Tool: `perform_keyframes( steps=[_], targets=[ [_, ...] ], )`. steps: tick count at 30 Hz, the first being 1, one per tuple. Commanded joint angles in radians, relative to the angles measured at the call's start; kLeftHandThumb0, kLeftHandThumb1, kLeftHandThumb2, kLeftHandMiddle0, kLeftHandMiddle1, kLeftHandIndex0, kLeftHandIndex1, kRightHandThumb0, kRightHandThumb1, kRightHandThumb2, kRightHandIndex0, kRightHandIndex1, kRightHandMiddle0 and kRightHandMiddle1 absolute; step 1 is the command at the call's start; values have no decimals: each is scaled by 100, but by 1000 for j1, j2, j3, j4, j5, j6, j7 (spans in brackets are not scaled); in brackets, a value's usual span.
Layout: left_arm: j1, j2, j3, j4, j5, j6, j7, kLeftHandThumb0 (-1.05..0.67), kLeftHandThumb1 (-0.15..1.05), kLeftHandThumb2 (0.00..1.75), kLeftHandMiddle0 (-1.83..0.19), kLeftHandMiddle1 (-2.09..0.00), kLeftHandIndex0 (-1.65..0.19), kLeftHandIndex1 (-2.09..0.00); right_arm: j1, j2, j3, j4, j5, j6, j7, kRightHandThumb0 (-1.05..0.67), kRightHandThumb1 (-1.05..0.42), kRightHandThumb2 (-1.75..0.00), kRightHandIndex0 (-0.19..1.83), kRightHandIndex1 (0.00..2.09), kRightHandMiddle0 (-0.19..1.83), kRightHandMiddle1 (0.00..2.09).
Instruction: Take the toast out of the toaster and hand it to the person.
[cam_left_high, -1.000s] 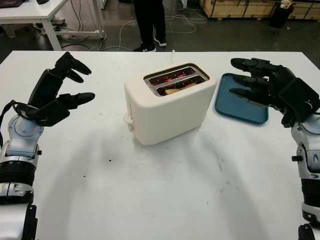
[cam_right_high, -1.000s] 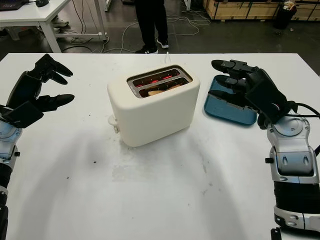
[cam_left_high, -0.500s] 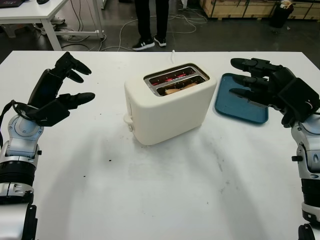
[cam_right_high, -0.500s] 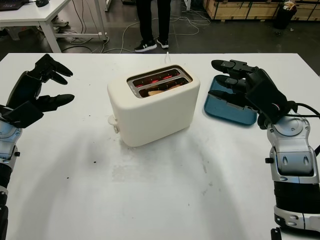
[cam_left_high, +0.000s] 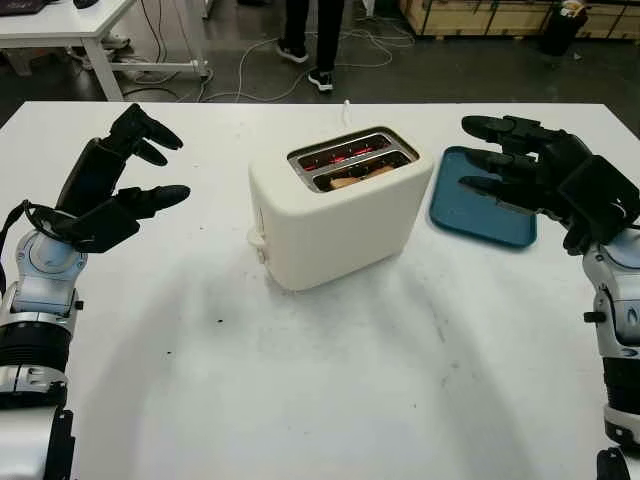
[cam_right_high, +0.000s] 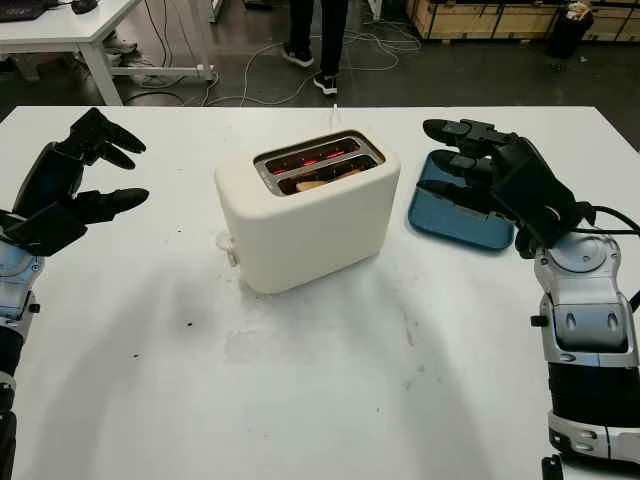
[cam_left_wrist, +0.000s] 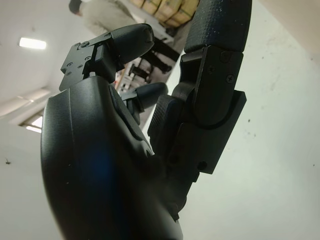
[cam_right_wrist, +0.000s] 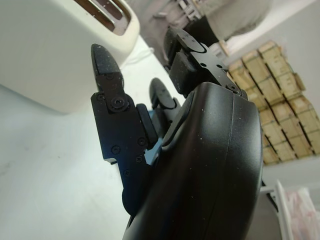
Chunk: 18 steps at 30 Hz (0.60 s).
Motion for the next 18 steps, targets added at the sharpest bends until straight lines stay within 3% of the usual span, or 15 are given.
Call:
perform_keyframes(
  steps=[1, 18],
  targets=[
    [-19, 5, 0, 3, 1, -9, 3, -105, 92, 17, -7, -163, -8, -152, -6, -2, -7, -16, 10, 11, -1, -33, -88, 0, 55, 1, 52, 0],
    [-15, 8, 0, -3, 5, -8, 7, -105, 92, 18, -7, -163, -7, -153, -9, -5, -10, -13, 11, 4, 3, -34, -88, 0, 55, 0, 52, 0]
  ],
)
